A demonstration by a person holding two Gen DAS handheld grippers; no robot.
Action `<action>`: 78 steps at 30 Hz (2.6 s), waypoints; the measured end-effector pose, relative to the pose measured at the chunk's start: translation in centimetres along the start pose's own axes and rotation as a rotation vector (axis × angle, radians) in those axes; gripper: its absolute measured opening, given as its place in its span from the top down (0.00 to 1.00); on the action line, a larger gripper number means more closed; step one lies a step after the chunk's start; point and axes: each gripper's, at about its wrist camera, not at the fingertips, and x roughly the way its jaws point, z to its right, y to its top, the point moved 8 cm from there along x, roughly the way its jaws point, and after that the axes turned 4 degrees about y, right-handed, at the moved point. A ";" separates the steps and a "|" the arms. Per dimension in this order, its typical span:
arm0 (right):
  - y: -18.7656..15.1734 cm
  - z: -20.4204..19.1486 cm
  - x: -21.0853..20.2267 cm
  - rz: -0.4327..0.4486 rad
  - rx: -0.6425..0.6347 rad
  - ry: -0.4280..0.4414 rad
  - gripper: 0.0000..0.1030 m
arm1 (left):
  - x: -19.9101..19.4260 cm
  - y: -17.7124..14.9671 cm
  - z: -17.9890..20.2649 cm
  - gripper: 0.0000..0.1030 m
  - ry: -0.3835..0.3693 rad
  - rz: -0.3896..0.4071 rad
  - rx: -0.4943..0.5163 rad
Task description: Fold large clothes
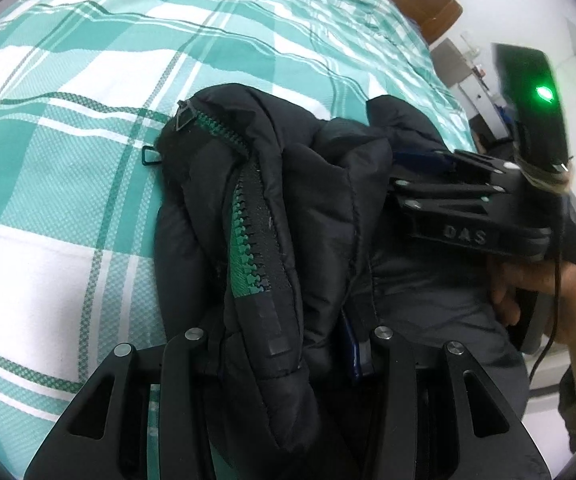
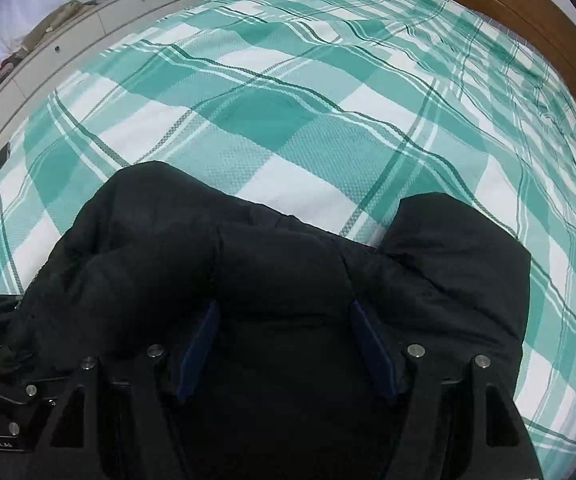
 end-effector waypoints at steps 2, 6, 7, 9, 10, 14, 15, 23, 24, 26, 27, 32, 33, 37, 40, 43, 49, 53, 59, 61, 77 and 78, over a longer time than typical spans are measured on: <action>-1.0 -0.3 -2.6 0.050 -0.014 0.005 0.32 | -0.2 -0.1 0.0 0.58 -0.002 0.001 0.007; -5.3 -3.5 -9.9 0.205 -0.093 0.100 0.32 | -0.1 0.0 -0.4 0.58 -0.023 -0.001 -0.009; -7.2 -4.7 -11.6 0.234 -0.123 0.125 0.32 | -0.1 0.0 -0.4 0.58 -0.029 -0.002 -0.013; -10.1 -6.5 -13.7 0.281 -0.162 0.147 0.32 | -0.2 -0.1 -0.6 0.57 -0.030 0.001 -0.012; -12.3 -7.7 -14.7 0.313 -0.182 0.154 0.32 | -0.2 -0.2 -0.6 0.57 -0.029 0.005 -0.012; -16.0 -8.6 -12.5 0.323 -0.191 0.067 0.33 | -0.2 -0.7 -0.9 0.56 -0.043 0.013 -0.031; -16.3 -8.1 -11.4 0.317 -0.142 0.084 0.33 | -0.4 -1.0 -1.0 0.55 -0.052 0.014 -0.037; -16.9 -7.0 -7.5 0.342 -0.105 0.068 0.32 | 0.1 -1.9 -0.7 0.53 -0.009 0.056 -0.058; -16.9 -6.9 -7.5 0.345 -0.095 0.077 0.32 | 0.0 -1.9 -0.7 0.53 -0.001 0.056 -0.066; -16.8 -6.7 -8.4 0.349 -0.095 0.091 0.32 | -0.7 -1.9 -0.3 0.51 0.024 0.068 -0.059; -16.8 -6.6 -9.0 0.337 -0.093 0.102 0.32 | -1.4 -1.9 0.1 0.47 0.042 0.080 -0.050; -17.0 -4.1 -17.1 0.417 -0.015 0.182 0.28 | -8.0 -1.7 1.0 0.15 -0.042 0.194 -0.046; -17.2 -3.3 -18.9 0.457 0.002 0.202 0.23 | -9.2 -1.7 0.7 0.07 -0.081 0.219 -0.068; -18.1 0.9 -22.9 0.543 0.074 0.213 0.21 | -8.1 -2.1 -0.9 0.05 -0.157 0.128 -0.133; -18.3 4.0 -21.4 0.506 0.125 0.181 0.21 | -5.0 -2.4 -1.1 0.06 -0.190 0.050 -0.171; -19.1 6.4 -18.7 0.448 0.240 0.286 0.21 | -3.1 -3.0 -1.2 0.03 -0.216 0.021 -0.178; -20.1 9.0 -10.5 0.328 0.450 0.578 0.21 | -1.4 -3.7 -1.9 0.00 -0.224 -0.013 -0.151; -20.3 9.2 -6.3 0.283 0.580 0.791 0.18 | 0.1 -4.1 -2.6 0.00 -0.279 -0.048 -0.175; -16.8 8.2 -1.5 0.244 0.631 0.957 0.05 | 1.8 -3.5 -3.0 0.00 -0.328 -0.065 -0.203; -15.4 7.7 -0.9 0.244 0.589 0.912 0.05 | 1.9 -3.4 -3.3 0.01 -0.305 -0.058 -0.232; -7.7 8.6 -15.6 0.610 0.183 0.809 0.16 | -7.7 4.5 6.9 0.34 -0.273 0.244 -0.015; -7.1 9.7 -15.8 0.614 0.183 0.803 0.16 | -7.4 5.9 7.4 0.34 -0.266 0.254 -0.008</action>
